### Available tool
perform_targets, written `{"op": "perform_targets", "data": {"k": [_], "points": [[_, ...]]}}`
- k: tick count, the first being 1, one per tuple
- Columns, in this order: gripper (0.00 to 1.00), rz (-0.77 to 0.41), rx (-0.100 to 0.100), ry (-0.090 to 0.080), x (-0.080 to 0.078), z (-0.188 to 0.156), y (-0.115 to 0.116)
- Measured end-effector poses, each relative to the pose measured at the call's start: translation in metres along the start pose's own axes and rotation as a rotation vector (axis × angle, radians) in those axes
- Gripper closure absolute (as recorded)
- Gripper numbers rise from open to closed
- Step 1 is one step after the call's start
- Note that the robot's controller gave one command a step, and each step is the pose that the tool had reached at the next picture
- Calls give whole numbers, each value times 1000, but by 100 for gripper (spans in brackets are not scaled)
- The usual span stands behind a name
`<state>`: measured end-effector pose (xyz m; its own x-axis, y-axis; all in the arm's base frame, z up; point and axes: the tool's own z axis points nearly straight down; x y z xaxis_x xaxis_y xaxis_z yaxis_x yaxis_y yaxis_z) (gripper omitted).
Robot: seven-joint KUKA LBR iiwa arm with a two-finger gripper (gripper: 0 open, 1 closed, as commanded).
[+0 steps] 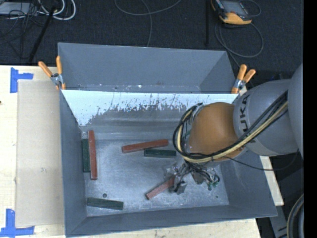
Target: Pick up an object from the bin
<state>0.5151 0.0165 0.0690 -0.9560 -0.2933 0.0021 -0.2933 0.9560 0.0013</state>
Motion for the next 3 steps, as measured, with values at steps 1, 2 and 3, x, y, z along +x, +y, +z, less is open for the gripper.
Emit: {"op": "perform_targets", "data": {"k": [1, 2, 3], "points": [[0, 2, 0, 0, 0, 0, 0], [100, 3, 0, 0, 0, 0, 0], [100, -189, 5, -12, -25, -257, -10]]}}
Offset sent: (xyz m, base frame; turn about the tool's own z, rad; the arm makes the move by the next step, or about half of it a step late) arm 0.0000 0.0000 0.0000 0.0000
